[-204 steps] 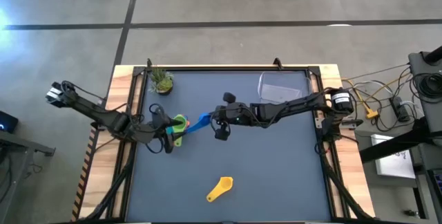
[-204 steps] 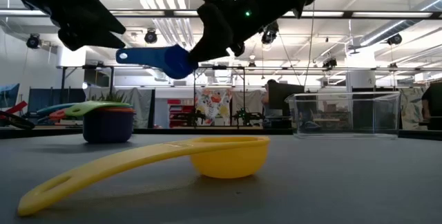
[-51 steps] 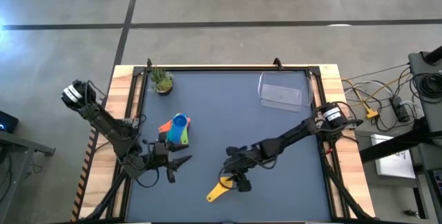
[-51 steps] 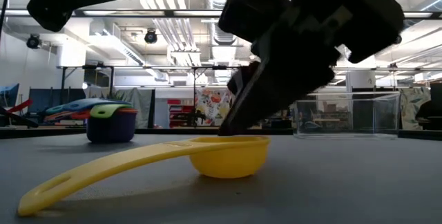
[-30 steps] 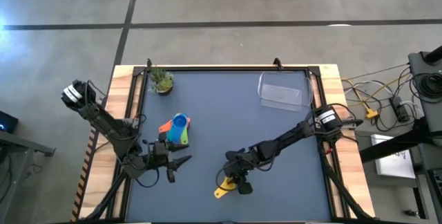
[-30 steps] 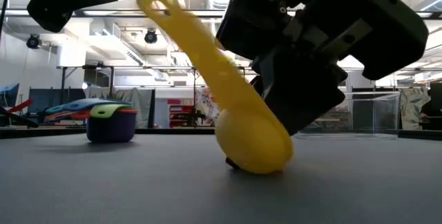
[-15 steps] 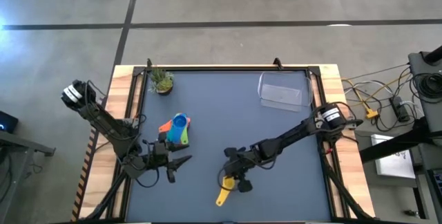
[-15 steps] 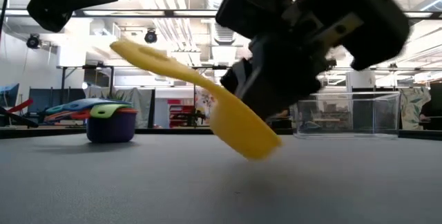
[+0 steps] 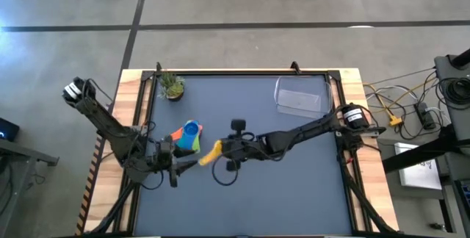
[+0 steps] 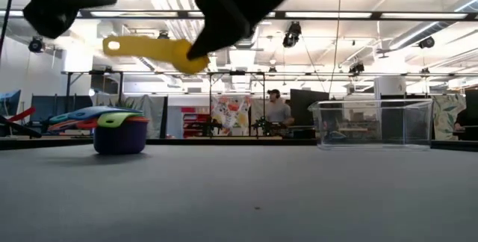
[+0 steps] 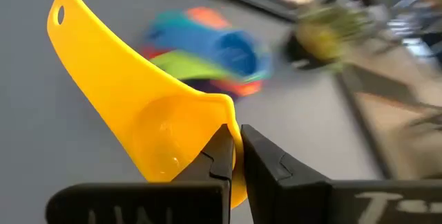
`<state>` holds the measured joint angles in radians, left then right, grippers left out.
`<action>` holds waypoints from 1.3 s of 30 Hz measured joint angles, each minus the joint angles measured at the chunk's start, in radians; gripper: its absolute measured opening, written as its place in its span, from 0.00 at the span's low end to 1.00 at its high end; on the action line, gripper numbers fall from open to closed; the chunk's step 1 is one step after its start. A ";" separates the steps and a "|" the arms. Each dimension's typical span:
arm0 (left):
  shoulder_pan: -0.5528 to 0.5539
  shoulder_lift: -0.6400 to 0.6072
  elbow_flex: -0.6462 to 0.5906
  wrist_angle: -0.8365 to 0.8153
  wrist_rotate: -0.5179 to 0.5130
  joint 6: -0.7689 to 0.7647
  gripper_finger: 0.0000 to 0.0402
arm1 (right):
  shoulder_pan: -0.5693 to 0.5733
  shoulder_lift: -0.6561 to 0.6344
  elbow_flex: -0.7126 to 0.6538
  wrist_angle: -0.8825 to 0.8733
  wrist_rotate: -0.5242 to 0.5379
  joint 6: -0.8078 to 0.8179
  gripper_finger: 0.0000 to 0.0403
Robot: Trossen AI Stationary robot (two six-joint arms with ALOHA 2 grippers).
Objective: Nest measuring cups in basket
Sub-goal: Stack the yellow measuring cup on top of the dark blue measuring cup
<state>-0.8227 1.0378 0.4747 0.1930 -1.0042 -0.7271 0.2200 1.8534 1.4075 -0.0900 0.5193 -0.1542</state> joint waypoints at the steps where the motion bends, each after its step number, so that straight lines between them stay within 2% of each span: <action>1: 0.000 -0.021 0.000 -0.061 0.000 -0.043 0.45 | -0.003 0.000 0.019 -0.001 0.037 -0.016 0.02; 6: 0.009 -0.104 0.000 -0.296 0.000 -0.178 0.45 | -0.010 0.000 0.083 -0.003 0.076 -0.069 0.02; 10: 0.018 -0.133 0.005 -0.341 0.001 -0.153 0.45 | -0.018 0.000 0.093 -0.002 0.117 -0.102 0.02; 15: 0.040 -0.129 0.057 -0.353 0.001 0.006 0.45 | -0.038 0.003 0.093 -0.011 0.118 -0.091 0.02; 19: 0.053 -0.069 0.144 -0.379 0.000 0.255 0.45 | -0.068 0.006 0.093 -0.016 0.110 -0.030 0.02; 22: 0.055 0.020 0.235 -0.489 -0.042 0.416 0.45 | -0.094 0.006 0.093 -0.023 0.108 0.009 0.02; 25: 0.057 0.138 0.344 -0.673 -0.135 0.473 0.45 | -0.118 0.006 0.094 -0.036 0.110 0.032 0.02; 27: 0.062 0.224 0.424 -0.830 -0.189 0.437 0.45 | -0.127 0.006 0.093 -0.043 0.110 0.032 0.02; 30: 0.084 0.350 0.545 -1.095 -0.217 0.269 0.46 | -0.134 0.007 0.093 -0.055 0.110 0.040 0.02; 34: 0.135 0.507 0.673 -1.407 -0.150 0.012 0.52 | -0.134 0.008 0.094 -0.054 0.110 0.042 0.02; 39: 0.190 0.654 0.770 -1.571 -0.067 -0.126 0.63 | -0.133 0.008 0.094 -0.055 0.108 0.043 0.02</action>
<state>-0.6323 1.6921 1.2443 -1.3783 -1.0712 -0.8528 0.0870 1.8610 1.5011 -0.1452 0.6277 -0.1116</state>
